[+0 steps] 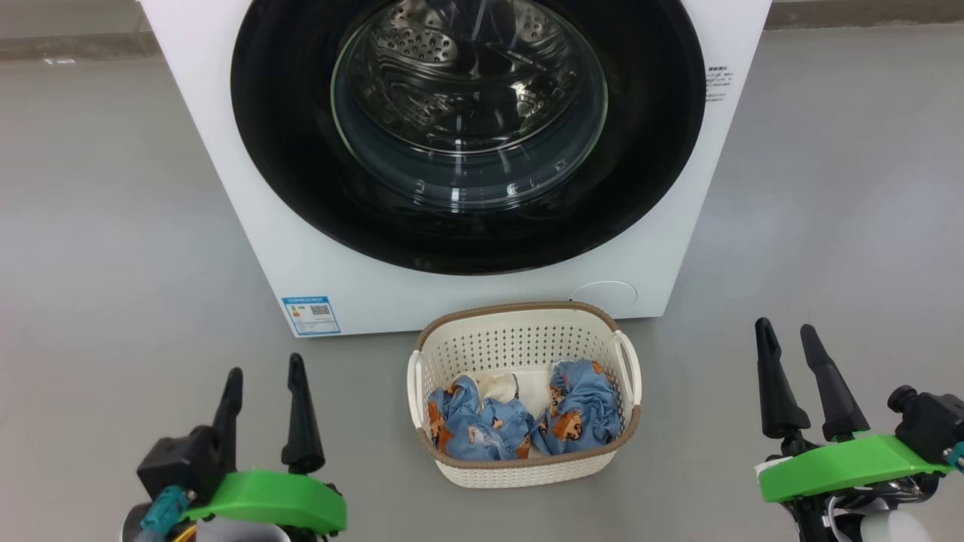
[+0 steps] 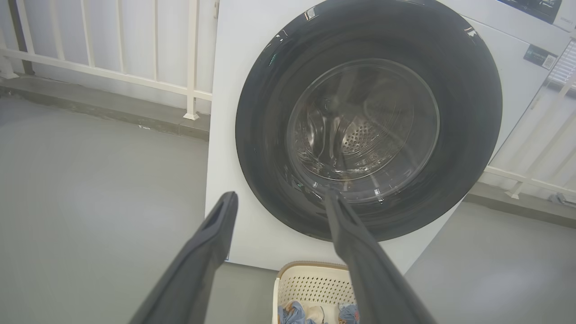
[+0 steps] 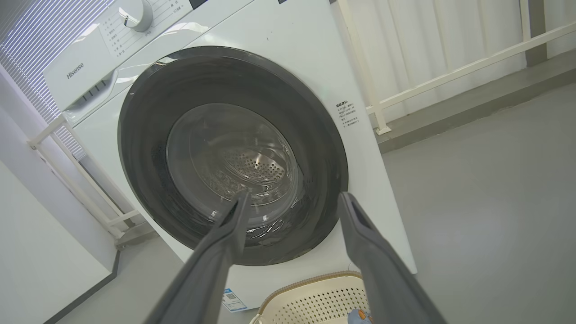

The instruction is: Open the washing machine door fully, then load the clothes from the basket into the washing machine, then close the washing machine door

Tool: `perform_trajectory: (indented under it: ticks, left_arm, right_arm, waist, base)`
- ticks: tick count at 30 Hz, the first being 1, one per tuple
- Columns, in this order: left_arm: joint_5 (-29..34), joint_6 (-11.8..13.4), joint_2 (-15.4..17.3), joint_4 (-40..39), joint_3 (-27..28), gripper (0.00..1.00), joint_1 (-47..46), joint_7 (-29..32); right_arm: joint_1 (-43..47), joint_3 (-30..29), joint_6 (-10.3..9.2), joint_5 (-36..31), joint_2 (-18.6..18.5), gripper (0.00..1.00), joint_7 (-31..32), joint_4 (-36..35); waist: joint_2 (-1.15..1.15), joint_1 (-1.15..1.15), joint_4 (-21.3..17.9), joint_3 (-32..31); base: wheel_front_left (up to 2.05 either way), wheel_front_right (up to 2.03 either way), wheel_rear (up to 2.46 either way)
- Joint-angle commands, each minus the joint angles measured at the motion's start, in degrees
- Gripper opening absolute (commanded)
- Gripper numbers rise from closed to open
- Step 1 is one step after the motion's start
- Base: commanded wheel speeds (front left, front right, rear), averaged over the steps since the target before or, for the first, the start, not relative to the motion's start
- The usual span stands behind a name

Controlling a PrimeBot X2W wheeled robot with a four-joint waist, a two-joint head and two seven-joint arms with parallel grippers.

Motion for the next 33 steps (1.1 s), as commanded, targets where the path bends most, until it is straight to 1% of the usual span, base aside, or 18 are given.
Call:
perform_trajectory:
  ticks: [1,6,14,19,27,33]
  left_arm:
    - [1.6,0.52,0.75,-1.3,1.11,1.0,-2.43,-0.82]
    - [2.36,-0.05,0.8,-0.32,0.48,1.0,-2.08,-1.67]
    - [4.3,-1.3,0.91,3.84,-0.71,1.0,-1.69,-3.02]
    - [7.64,-0.89,0.98,5.0,-1.55,1.0,-2.16,-3.86]
    - [11.82,-0.01,1.1,6.04,-2.97,1.0,-2.93,-5.21]
    - [11.63,0.09,1.11,6.31,-2.91,1.0,-3.17,-5.31]
  right_arm:
    - [-2.7,1.31,0.08,-1.84,-0.6,1.0,-0.75,-1.53]
    - [-2.67,1.52,0.08,-6.57,-0.64,1.0,-1.59,-0.55]
    - [-3.03,2.0,0.09,-12.91,-0.7,1.0,-2.93,3.46]
    - [-3.51,2.14,0.09,-17.93,-0.73,1.0,-3.77,3.97]
    - [-4.05,2.57,0.1,-24.06,-0.79,1.0,-5.12,3.77]
    - [-4.18,2.49,0.1,-24.06,-0.8,1.0,-5.22,3.88]
  waist:
    - [0.0,0.0,0.0,-0.03]
    - [0.0,0.0,0.09,-0.32]
    - [0.0,0.0,0.28,-0.86]
    - [0.0,0.0,0.36,-0.87]
    - [0.0,0.0,0.43,-0.64]
    - [0.0,0.0,0.29,-0.61]
  base:
    - [0.0,0.0,0.0]
    - [0.0,0.0,0.0]
    - [0.0,0.0,0.0]
    - [0.0,0.0,0.0]
    - [0.0,0.0,0.0]
    - [0.0,0.0,0.0]
